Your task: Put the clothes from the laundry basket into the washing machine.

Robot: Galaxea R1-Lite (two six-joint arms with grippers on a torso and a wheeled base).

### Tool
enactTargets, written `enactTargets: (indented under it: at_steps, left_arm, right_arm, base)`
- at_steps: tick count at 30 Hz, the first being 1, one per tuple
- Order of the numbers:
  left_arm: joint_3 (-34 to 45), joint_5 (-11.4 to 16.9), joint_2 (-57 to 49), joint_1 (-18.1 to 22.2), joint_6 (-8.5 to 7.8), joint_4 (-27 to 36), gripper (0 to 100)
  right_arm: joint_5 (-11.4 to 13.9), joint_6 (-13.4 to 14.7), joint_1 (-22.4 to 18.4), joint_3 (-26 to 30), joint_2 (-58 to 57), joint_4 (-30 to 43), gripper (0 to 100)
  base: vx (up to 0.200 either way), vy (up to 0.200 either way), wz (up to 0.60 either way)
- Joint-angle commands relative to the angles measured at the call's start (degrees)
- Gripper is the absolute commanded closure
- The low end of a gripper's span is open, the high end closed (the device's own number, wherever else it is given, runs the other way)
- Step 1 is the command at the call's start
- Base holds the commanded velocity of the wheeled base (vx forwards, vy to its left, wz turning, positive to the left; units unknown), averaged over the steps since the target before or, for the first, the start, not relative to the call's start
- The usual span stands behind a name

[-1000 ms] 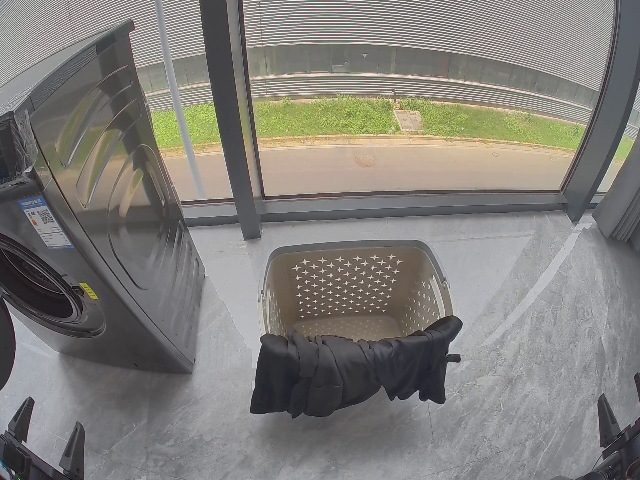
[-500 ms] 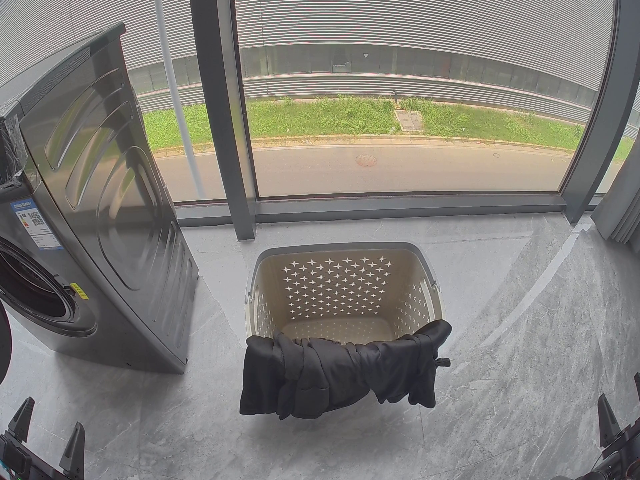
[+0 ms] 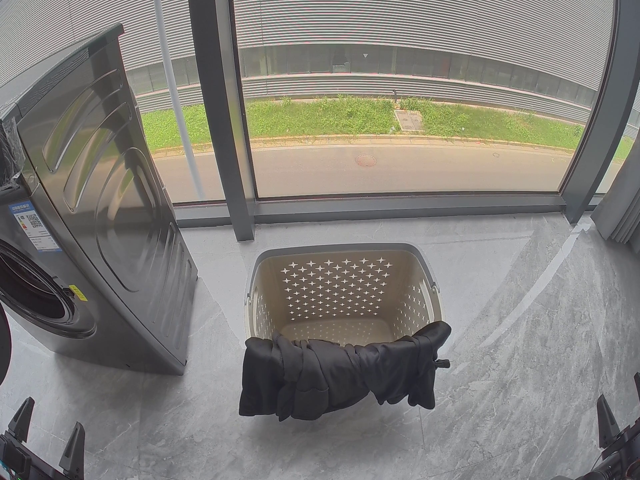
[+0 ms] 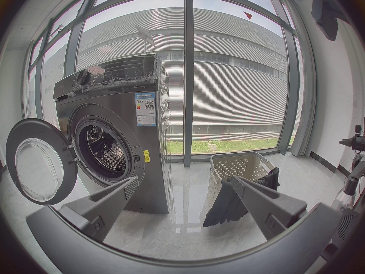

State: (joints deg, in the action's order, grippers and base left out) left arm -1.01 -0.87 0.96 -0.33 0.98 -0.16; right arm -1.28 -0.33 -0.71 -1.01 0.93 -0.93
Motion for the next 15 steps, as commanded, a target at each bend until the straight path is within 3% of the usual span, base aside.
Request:
enactTargets:
  at_steps: [1,4,5,7,8,10,11,12,15]
  left_arm:
    - [1.01,-0.01,-0.96,-0.02,-0.01,-0.02,0]
    - [1.01,-0.01,-0.96,-0.02,-0.1,-0.02,0]
    - [1.01,-0.01,-0.96,-0.02,-0.1,-0.02,0]
    - [1.01,-0.01,-0.96,-0.02,-0.18,-0.02,0]
    - [1.01,-0.01,-0.96,0.07,-0.18,-0.02,0]
    - [1.01,-0.01,-0.96,-0.02,-0.18,-0.02,0]
    - [1.01,-0.01,-0.96,0.07,-0.18,-0.02,0]
    - [1.01,-0.01,-0.96,0.07,-0.18,-0.02,0]
    - [1.01,0.07,-0.96,-0.02,-0.1,-0.02,0]
  right_arm:
    - [2.16,-2.04,0.0,0.4,-0.93,-1.45,0]
    - [3.83,-1.6,0.0,-10.85,-0.14,-3.56,0]
    - [4.44,-1.25,0.09,-17.09,4.52,-2.94,0]
    - [5.67,-1.34,0.62,-20.35,10.41,-1.8,0]
    - [7.17,-1.34,0.88,-20.7,12.96,-1.62,0]
    - [13.32,-0.99,1.67,-20.52,21.84,-2.24,0]
    - [13.67,-0.99,1.67,-20.52,22.54,-2.24,0]
    - [17.19,-0.81,1.67,-20.43,30.36,-3.47,0]
    - [18.59,-0.99,2.03,-20.43,39.59,-7.16,0]
  base:
    - [0.0,0.0,0.0]
    - [0.0,0.0,0.0]
    - [0.0,0.0,0.0]
    - [-0.2,0.0,0.0]
    - [-0.2,0.0,0.0]
    - [-0.2,0.0,0.0]
    - [-0.2,0.0,0.0]
    - [0.0,0.0,0.0]
    - [0.0,0.0,0.0]
